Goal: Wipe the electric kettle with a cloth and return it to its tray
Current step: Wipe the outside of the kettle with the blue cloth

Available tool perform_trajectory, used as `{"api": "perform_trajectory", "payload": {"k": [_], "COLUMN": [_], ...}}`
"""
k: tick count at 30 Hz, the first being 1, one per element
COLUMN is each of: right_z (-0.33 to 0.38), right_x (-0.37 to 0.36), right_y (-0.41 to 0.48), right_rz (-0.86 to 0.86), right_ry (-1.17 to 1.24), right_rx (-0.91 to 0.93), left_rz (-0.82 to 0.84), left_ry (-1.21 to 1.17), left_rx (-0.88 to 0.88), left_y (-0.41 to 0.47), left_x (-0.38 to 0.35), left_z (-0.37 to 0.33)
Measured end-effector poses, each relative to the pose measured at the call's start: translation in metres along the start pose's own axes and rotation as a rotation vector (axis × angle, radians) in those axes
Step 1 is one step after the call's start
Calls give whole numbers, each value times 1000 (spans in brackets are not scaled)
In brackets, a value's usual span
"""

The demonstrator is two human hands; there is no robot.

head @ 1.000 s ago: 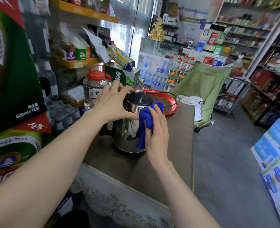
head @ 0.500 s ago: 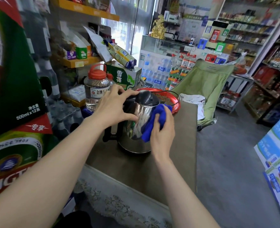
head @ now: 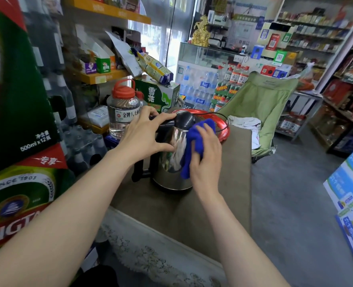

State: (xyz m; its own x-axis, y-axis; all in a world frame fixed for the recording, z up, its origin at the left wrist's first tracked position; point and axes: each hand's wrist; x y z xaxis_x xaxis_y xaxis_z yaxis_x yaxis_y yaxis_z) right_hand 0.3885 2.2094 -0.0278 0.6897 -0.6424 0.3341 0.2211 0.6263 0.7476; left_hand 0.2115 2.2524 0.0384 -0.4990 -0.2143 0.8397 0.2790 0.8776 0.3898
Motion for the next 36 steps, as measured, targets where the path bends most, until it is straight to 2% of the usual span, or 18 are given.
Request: {"api": "perform_trajectory", "payload": {"k": [1,2,5,6,7,10,13,16,20,25,29,32,34,36], "right_z": [1,5,11,8,6,6,10,0,-17,-5,9,-3,-17,-23], "right_x": [0,-1,-4,-2,0,-2,-16,-25,-25,-10,-7,-9,-3,8], "right_y": [4,5,-5,-2,4,23,11,-29,-82,-22,11,-12,-27,-31], "right_rz": [-47,-59,94,112,95,-27,15,47,98,-5,-5,-59,-19,45], "right_ry": [22,-1,-183,-208,-207,-166,-101,-94,22,97,144,199,197,170], "right_rx": [-77,-79,223,269,249,22,6,33,-162,-260,-233,-478,-660,-709], "left_rz": [0,1,11,20,26,7,-54,-41,-27,-26,-27,18,70,115], "left_ry": [5,6,-7,-14,-27,-87,-98,-102,-107,-126,-125,-126,-108,-31], "left_rx": [-1,-2,-15,-17,-16,3,2,7,16,38,36,16,4,-4], "left_y": [0,0,2,3,4,1,-6,-6,-8,-9,-8,-7,-5,0], "left_x": [1,1,3,4,4,3,-3,-2,0,-1,-1,4,9,15], "left_z": [-1,-1,2,4,5,-2,-8,-9,-11,-18,-15,-16,-16,-16]}}
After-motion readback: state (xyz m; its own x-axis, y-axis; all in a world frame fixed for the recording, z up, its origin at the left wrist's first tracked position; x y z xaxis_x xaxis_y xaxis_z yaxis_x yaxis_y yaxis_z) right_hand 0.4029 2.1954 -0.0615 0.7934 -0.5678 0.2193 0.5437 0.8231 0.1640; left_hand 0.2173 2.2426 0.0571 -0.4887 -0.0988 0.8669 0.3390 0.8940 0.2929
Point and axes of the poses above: each hand's wrist, its own y-axis towards the middle knuckle, its own x-axis out of the back of the hand, z = x × y, and after that the axes turned 2 degrees about x, right-handed
